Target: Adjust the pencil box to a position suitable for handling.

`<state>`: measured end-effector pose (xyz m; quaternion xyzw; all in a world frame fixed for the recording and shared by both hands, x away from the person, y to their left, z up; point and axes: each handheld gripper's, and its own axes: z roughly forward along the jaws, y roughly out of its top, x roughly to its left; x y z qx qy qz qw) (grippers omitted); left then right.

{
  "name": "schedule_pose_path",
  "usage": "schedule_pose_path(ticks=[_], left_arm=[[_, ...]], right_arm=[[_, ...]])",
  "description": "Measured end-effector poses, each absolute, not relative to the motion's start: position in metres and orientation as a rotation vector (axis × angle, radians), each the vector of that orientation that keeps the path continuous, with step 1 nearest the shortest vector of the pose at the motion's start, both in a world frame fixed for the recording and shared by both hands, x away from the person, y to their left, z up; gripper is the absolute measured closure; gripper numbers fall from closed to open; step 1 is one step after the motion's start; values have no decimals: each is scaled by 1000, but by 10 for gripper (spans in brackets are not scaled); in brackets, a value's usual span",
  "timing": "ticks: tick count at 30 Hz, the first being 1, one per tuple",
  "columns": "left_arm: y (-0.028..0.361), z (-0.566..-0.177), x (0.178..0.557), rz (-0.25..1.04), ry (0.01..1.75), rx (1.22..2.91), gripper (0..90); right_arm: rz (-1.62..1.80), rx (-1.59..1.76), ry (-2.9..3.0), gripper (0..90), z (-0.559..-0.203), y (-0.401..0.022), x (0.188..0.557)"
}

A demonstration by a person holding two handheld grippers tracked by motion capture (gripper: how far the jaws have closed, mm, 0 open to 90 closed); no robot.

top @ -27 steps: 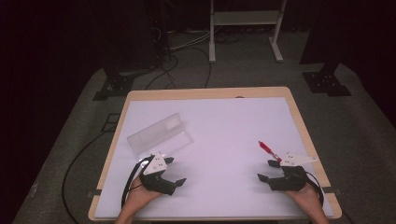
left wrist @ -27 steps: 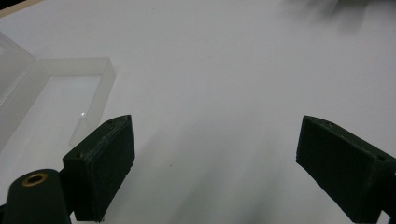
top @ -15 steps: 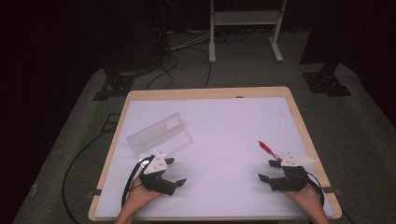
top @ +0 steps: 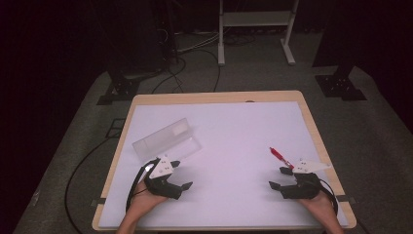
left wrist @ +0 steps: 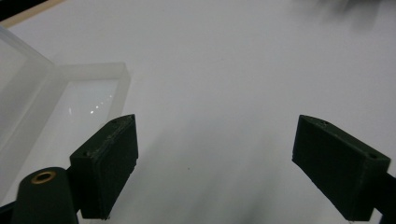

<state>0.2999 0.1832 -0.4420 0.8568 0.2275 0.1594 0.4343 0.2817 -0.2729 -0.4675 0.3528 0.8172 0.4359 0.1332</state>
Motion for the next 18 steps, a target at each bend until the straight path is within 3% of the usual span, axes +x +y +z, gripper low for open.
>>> schedule_pose_path(ticks=[18], left_arm=[[192,-419,330,438,607,2225,169]], right_arm=[[1265,1016,2375,262,-467,-273,282]])
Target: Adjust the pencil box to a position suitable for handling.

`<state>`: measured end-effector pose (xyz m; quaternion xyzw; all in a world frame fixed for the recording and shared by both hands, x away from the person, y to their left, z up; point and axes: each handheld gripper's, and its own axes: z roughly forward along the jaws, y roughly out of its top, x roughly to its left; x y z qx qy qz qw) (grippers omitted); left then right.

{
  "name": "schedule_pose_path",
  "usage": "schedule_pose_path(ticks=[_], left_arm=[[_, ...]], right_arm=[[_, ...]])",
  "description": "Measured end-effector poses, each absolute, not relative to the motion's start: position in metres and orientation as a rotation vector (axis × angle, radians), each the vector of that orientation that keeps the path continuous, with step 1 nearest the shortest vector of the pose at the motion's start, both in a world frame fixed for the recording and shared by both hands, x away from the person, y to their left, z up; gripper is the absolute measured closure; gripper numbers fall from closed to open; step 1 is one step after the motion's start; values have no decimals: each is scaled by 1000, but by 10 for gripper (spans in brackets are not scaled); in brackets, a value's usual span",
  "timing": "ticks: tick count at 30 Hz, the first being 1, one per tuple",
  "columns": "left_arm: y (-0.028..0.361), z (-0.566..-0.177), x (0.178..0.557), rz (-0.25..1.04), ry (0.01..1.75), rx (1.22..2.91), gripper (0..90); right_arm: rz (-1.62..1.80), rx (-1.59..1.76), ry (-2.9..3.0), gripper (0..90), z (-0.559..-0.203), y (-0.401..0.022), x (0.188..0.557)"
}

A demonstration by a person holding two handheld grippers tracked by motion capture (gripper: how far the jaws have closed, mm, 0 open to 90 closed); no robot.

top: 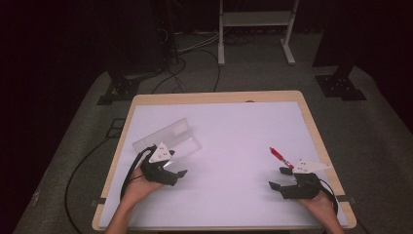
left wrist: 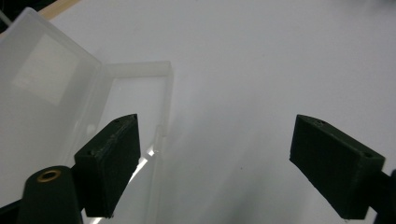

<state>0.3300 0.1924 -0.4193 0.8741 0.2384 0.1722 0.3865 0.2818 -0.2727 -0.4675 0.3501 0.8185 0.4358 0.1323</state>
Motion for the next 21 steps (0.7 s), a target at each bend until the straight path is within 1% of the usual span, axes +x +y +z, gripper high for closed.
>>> schedule_pose_path(ticks=[5,10,12,21], left_arm=[[194,-413,336,437,611,2246,169],[194,-409,339,463,602,2273,175],[196,-409,340,456,602,2273,207],[201,-417,353,445,643,2301,260]], right_arm=[[1267,1015,2371,262,-467,-274,282],[1264,1006,2373,257,-467,-273,282],[1264,1007,2373,257,-467,-273,282],[1264,1000,2375,257,-466,-273,281]])
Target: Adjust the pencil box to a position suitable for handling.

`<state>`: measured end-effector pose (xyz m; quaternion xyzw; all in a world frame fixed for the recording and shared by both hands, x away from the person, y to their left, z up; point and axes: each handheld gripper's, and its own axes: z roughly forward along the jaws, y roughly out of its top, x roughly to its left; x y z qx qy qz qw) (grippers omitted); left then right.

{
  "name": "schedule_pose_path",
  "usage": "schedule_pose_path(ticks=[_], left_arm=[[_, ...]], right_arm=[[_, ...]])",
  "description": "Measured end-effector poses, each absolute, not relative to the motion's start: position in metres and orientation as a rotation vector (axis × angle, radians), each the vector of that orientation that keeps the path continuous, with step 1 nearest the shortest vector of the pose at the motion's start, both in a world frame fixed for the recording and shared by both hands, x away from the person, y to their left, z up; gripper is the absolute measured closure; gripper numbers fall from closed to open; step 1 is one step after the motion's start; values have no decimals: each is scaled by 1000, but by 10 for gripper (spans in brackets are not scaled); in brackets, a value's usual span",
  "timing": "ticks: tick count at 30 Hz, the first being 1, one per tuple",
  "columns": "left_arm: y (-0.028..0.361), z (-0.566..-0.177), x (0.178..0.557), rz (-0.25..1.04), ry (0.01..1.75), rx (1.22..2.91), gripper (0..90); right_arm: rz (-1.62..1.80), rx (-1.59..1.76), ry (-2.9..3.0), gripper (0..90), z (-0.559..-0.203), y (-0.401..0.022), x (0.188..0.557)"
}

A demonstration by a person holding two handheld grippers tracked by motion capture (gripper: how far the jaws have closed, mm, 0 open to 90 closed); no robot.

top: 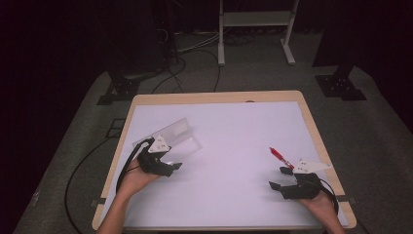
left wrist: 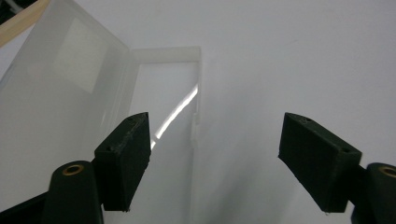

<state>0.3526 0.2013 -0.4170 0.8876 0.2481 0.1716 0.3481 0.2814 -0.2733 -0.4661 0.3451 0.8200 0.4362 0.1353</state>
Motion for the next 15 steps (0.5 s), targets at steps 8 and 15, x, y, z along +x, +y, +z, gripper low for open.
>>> schedule_pose_path(ticks=[8,15], left_arm=[[205,-424,363,420,701,2342,342],[203,-429,367,404,698,2393,442]], right_arm=[[1272,986,2374,256,-465,-274,281],[1277,983,2375,257,-465,-274,281]])
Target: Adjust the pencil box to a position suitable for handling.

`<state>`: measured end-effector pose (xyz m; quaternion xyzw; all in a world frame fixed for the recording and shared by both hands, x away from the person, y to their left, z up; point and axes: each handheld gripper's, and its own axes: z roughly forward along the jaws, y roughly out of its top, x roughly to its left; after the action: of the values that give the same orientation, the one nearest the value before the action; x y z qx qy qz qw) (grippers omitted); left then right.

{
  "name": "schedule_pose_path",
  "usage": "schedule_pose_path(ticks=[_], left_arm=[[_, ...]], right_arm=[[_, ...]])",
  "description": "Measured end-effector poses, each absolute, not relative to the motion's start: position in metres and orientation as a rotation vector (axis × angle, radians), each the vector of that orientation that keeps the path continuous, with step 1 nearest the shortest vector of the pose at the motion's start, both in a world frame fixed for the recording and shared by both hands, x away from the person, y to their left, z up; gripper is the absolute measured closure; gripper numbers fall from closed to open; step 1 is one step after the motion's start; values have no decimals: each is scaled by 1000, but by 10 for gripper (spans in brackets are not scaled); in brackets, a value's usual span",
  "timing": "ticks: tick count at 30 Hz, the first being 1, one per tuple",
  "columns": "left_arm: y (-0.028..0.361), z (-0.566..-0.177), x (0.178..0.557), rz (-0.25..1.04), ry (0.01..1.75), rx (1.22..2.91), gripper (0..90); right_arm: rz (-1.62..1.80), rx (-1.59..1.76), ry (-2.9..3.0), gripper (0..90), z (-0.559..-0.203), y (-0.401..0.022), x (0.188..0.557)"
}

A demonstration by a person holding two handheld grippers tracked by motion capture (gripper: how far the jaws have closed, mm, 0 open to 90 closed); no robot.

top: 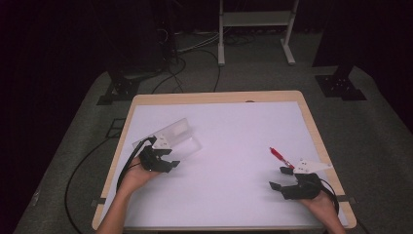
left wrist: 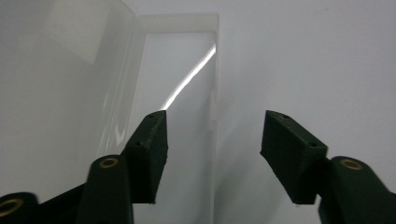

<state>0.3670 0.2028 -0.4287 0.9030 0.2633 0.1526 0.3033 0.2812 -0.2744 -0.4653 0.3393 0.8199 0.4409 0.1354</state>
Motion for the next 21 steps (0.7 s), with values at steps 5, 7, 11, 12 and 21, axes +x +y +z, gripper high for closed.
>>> schedule_pose_path(ticks=[5,7,11,12,21], left_arm=[[201,-432,367,386,694,2414,529],[200,-433,368,390,691,2426,557],[196,-439,370,396,691,2472,589],[196,-440,370,390,694,2463,601],[194,-443,372,393,688,2501,737]], right_arm=[[1282,988,2371,256,-465,-275,281],[1281,985,2372,256,-465,-275,282],[1279,987,2372,256,-465,-276,281],[1278,989,2370,256,-464,-276,281],[1287,983,2358,257,-463,-277,282]])
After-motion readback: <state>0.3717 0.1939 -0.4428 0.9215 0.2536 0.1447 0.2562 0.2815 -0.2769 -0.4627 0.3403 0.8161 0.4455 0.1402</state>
